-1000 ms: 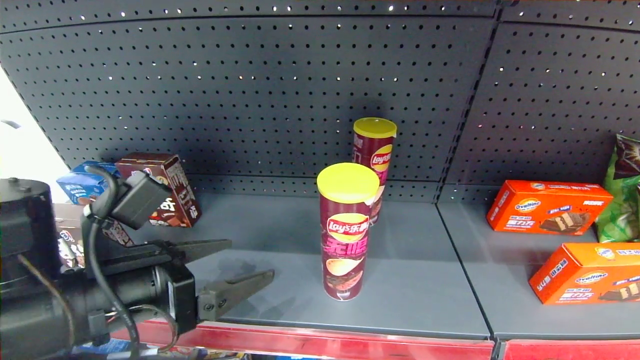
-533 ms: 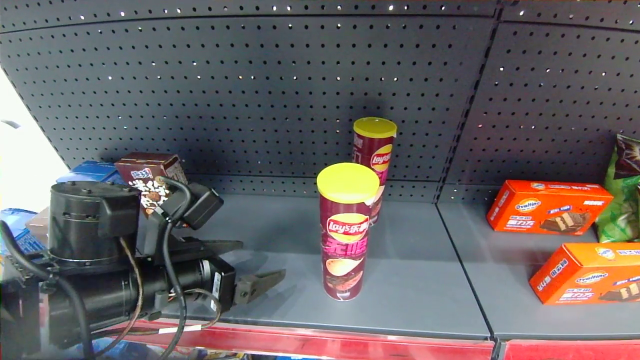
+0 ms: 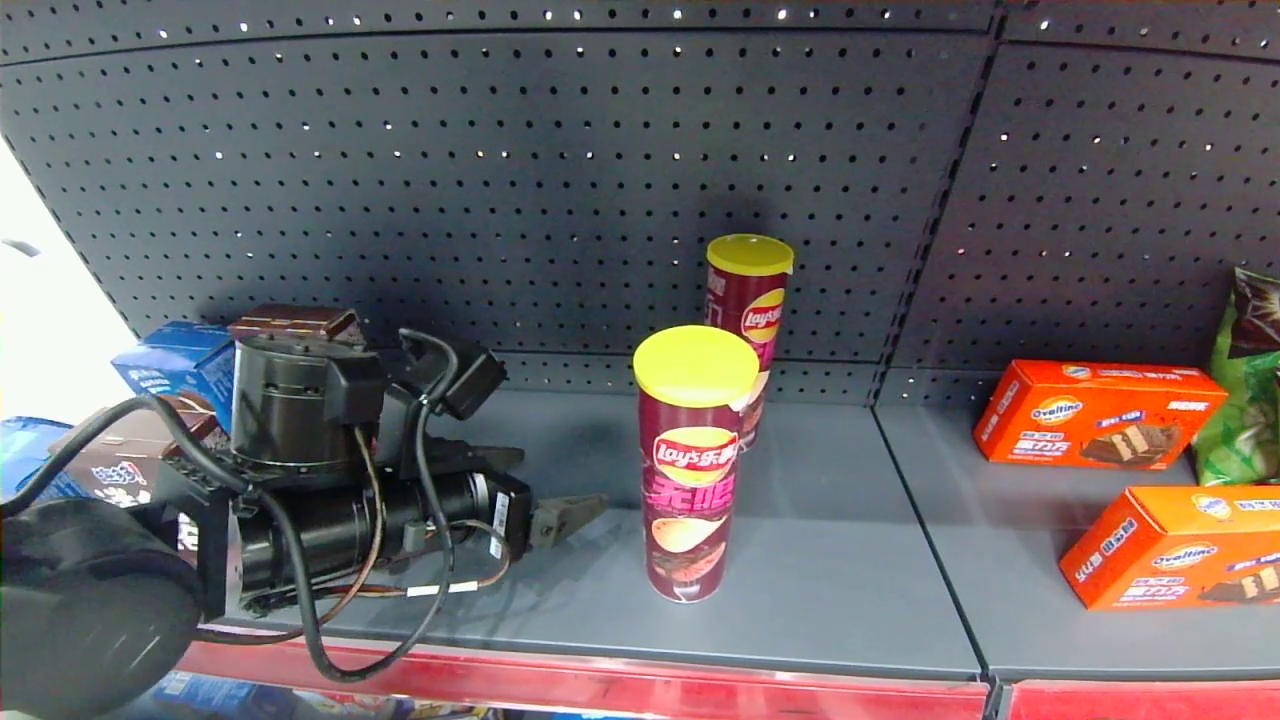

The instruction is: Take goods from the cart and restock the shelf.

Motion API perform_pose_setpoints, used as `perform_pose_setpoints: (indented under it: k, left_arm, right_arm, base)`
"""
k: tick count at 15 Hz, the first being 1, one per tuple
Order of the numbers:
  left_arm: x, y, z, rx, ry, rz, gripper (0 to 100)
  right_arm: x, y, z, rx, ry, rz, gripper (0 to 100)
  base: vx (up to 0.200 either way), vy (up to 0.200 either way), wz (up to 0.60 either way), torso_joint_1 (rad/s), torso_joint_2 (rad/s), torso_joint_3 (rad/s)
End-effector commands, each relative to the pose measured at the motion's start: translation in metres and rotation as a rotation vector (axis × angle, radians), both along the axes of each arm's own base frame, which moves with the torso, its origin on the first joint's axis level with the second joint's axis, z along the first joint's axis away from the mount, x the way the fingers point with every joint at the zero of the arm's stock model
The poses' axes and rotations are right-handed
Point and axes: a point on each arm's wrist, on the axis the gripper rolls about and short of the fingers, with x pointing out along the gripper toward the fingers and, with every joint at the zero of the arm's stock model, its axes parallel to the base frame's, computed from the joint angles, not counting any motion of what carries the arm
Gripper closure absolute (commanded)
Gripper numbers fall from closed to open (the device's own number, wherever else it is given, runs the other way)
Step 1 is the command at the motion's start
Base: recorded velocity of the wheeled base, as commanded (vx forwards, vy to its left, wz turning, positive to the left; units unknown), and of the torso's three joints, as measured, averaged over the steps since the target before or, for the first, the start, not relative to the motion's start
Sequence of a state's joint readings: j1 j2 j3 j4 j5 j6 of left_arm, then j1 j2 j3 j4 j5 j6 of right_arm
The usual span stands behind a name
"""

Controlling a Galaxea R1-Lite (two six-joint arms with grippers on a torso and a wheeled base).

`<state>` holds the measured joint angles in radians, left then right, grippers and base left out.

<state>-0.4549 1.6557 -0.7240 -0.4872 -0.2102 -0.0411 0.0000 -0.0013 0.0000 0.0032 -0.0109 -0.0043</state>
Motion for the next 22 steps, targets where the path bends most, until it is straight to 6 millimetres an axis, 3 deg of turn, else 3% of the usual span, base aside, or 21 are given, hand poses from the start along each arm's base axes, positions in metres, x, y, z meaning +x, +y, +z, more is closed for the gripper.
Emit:
perform_pose_setpoints:
  k: [1,11,22]
  left_arm:
    - [0.004,-0.007,-0.002,0.001,0.003,-0.016,0]
    - [0.008,-0.031,0.006,-0.021,-0.035,-0.08,0]
    - [0.008,-0.042,0.005,-0.025,-0.043,-0.109,0]
  right_arm:
    - [0.0,0.0,0.0,0.0,0.001,0.0,0]
    - [0.0,0.0,0.0,0.0,0.001,0.0,0]
    - [0.0,0.0,0.0,0.0,0.001,0.0,0]
  base:
    - [0.0,0.0,0.0,0.0,0.0,0.0]
    - [0.0,0.0,0.0,0.0,0.0,0.0]
    - [0.0,0.0,0.0,0.0,0.0,0.0]
